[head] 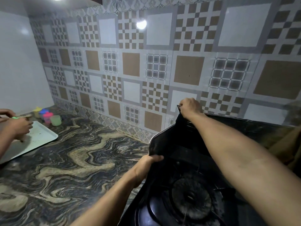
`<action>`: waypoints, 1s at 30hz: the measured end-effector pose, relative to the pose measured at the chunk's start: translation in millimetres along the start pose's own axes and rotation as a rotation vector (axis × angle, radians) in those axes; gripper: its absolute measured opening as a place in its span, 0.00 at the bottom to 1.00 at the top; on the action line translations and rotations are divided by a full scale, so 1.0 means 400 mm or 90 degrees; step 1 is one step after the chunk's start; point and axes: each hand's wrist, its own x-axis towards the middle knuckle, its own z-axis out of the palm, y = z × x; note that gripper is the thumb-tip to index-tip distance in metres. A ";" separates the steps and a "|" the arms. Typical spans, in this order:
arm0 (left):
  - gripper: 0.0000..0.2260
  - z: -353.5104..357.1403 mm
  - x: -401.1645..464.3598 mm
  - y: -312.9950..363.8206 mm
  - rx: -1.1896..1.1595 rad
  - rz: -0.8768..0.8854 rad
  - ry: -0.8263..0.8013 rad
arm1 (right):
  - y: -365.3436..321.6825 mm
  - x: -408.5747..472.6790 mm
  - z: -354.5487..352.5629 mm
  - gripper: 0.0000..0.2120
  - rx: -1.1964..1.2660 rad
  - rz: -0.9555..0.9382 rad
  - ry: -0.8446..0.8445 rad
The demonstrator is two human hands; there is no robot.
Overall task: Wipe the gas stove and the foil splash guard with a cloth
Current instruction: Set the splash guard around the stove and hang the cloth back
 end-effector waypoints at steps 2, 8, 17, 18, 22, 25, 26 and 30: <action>0.07 0.000 0.008 0.000 -0.002 0.003 -0.011 | -0.006 0.001 0.014 0.11 0.010 0.012 0.004; 0.10 -0.003 0.027 0.000 -0.027 -0.020 -0.018 | -0.022 0.032 0.027 0.08 0.040 -0.005 -0.022; 0.13 0.017 0.014 0.002 -0.092 0.012 0.005 | 0.063 0.014 -0.008 0.16 -0.052 0.003 -0.065; 0.13 0.018 0.012 -0.001 -0.090 0.001 -0.005 | 0.077 0.007 -0.010 0.16 -0.063 0.004 -0.065; 0.16 0.020 0.001 0.006 0.051 0.049 0.024 | 0.106 -0.017 -0.031 0.17 -0.080 0.003 -0.065; 0.12 0.016 -0.010 0.015 0.147 0.121 0.065 | 0.099 -0.031 -0.052 0.19 -0.061 0.010 -0.056; 0.13 0.014 -0.014 0.019 0.160 0.140 0.075 | 0.095 -0.036 -0.059 0.20 -0.054 0.009 -0.055; 0.18 0.002 -0.041 0.035 0.156 0.184 0.098 | 0.089 -0.056 -0.086 0.22 -0.023 0.001 -0.045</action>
